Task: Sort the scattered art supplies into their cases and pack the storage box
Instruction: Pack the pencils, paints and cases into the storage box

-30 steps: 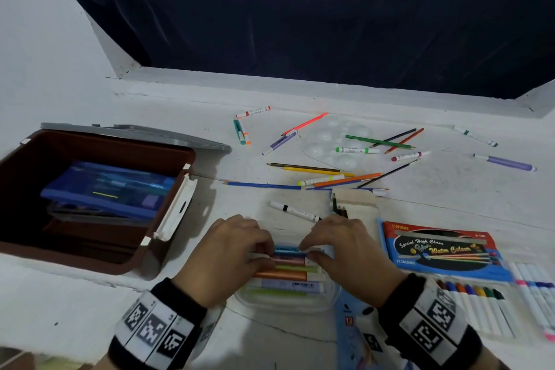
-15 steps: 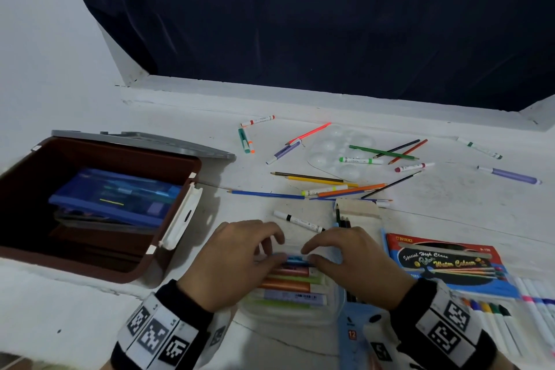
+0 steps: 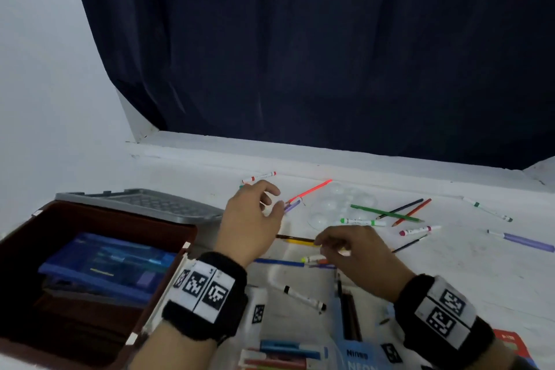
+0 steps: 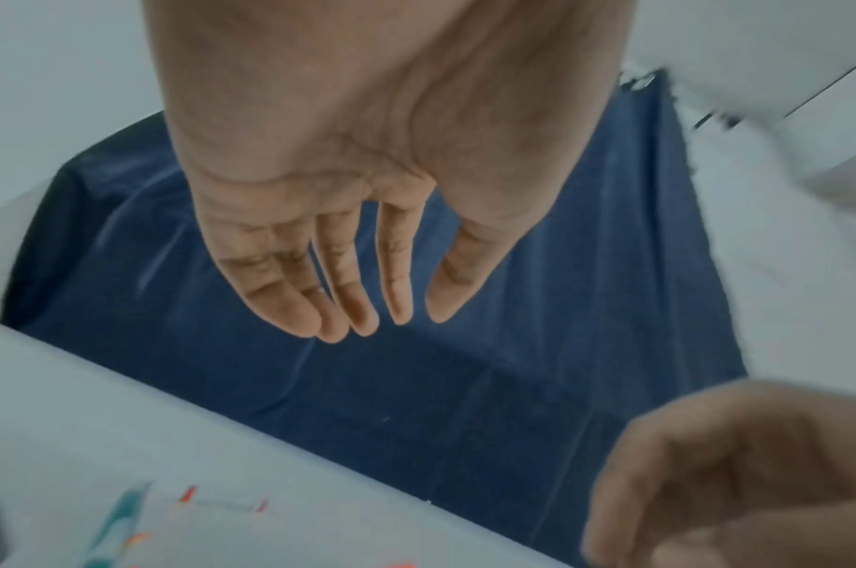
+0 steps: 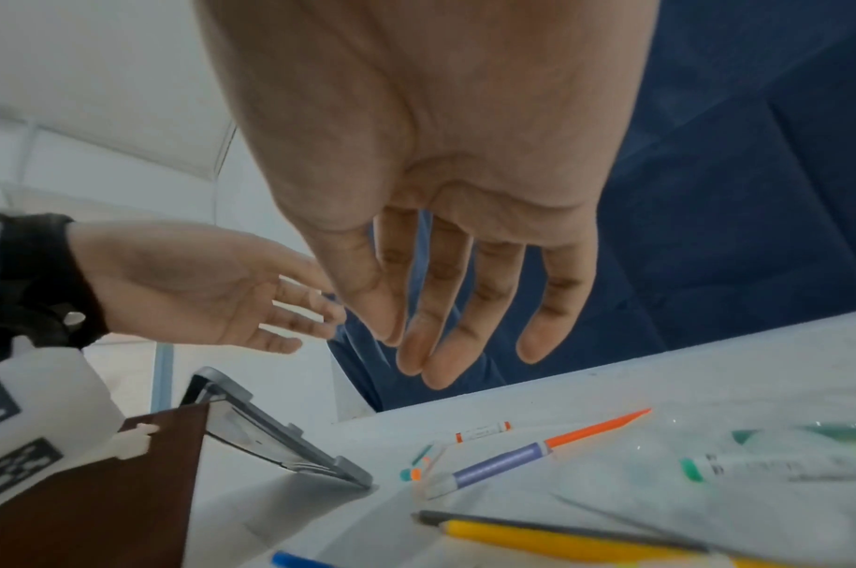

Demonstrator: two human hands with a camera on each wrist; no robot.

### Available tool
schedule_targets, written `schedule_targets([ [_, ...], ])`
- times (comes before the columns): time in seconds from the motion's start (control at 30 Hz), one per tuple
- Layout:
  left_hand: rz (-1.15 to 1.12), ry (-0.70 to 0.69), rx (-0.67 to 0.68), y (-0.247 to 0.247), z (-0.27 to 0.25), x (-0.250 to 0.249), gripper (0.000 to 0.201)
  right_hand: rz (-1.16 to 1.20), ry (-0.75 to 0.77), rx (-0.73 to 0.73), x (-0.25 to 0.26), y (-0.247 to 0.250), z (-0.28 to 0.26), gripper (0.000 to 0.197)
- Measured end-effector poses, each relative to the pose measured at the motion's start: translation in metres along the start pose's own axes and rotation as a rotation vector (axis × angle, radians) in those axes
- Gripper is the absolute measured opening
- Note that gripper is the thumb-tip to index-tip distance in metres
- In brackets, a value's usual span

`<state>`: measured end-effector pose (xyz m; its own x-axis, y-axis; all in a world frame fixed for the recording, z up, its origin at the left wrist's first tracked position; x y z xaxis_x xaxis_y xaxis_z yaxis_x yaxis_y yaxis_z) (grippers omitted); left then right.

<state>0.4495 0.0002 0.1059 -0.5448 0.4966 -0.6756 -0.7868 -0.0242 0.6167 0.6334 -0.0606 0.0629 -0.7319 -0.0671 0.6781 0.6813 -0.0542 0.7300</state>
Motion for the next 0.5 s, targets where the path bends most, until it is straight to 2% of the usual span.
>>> schedule_targets([
  [0.1, 0.077, 0.172, -0.005, -0.019, 0.033, 0.050, 0.025, -0.082, 0.014, -0.002, -0.008, 0.004, 0.037, 0.014],
  [0.23, 0.152, 0.395, 0.083, -0.051, 0.054, 0.106, 0.043, -0.193, -0.009, 0.041, -0.020, -0.001, 0.082, 0.018],
  [0.33, 0.190, 0.471, 0.146, -0.068, 0.069, 0.128, 0.043, -0.315, -0.027, 0.118, -0.033, -0.017, 0.112, 0.022],
  [0.5, 0.270, 0.551, 0.211, -0.084, 0.093, 0.154, 0.042, -0.444, -0.039, 0.264, -0.046, -0.049, 0.148, 0.043],
])
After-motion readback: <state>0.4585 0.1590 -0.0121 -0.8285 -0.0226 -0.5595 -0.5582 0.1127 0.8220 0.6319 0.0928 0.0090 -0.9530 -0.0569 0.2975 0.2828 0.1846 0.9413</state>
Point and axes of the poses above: each hand's wrist, its own z-axis towards the middle knuckle, its own y-axis out of the back of the hand, x = y × z, the point moved 8 cm from there along z, towards the middle knuckle, and after that the axes turned 10 degrees about -y, right-handed, at the moved point
